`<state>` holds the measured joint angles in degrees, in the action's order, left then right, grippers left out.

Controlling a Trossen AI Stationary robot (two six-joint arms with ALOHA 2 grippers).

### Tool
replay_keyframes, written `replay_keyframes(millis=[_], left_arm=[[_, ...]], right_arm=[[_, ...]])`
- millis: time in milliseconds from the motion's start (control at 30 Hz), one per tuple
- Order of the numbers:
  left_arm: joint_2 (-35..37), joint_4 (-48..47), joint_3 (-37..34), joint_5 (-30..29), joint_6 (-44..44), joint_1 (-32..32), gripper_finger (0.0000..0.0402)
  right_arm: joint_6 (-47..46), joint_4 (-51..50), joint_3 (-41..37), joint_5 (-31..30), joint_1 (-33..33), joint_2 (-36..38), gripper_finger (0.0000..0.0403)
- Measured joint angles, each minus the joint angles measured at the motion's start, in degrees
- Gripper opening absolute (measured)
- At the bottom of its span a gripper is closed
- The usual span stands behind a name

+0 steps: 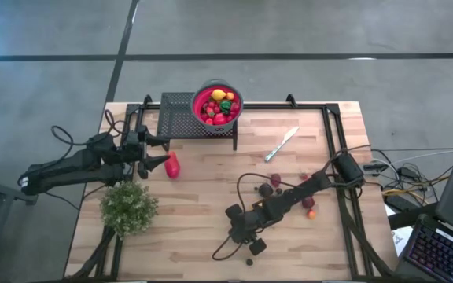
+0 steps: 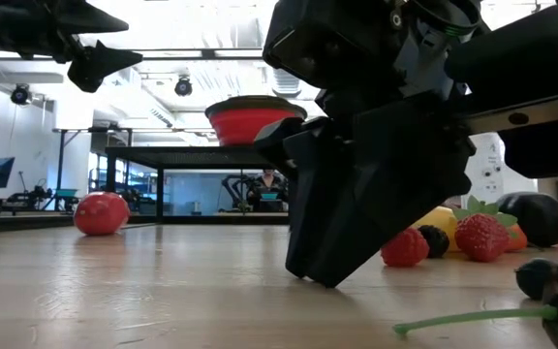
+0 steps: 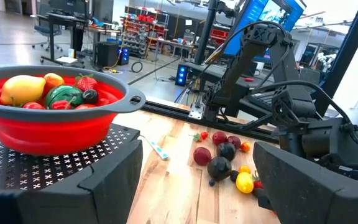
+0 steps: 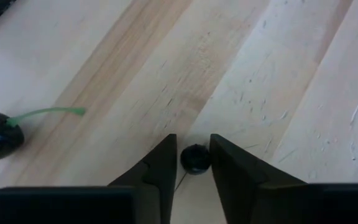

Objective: Pick & Place Fruit
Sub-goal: Put the blueberry into the red gray strainer bowl on the shelf

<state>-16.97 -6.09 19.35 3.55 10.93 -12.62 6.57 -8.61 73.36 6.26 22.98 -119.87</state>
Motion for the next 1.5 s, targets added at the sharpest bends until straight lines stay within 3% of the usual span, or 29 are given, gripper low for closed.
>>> replay_keyframes(millis=[233, 567, 833, 1100, 1500], left_arm=[[0.0, 0.0, 0.0, 0.0, 0.0, 0.0, 0.0312], [0.0, 0.0, 0.0, 0.0, 0.0, 0.0, 0.0312], [0.0, 0.0, 0.0, 0.0, 0.0, 0.0, 0.0312], [0.0, 0.0, 0.0, 0.0, 0.0, 0.0, 0.0312], [0.0, 0.0, 0.0, 0.0, 0.0, 0.0, 0.0312]], right_arm=[[0.1, -0.5, 0.0, -0.2, 0.0, 0.0, 0.0063], [0.1, -1.6, 0.2, -0.4, -0.4, 0.7, 0.0066], [1.8, -2.1, 0.2, 1.9, -4.0, 5.3, 0.0059], [5.9, -1.9, 0.3, 3.2, -13.2, 14.3, 0.006], [7.3, 0.5, 0.3, 3.4, -34.1, 26.9, 0.0059]])
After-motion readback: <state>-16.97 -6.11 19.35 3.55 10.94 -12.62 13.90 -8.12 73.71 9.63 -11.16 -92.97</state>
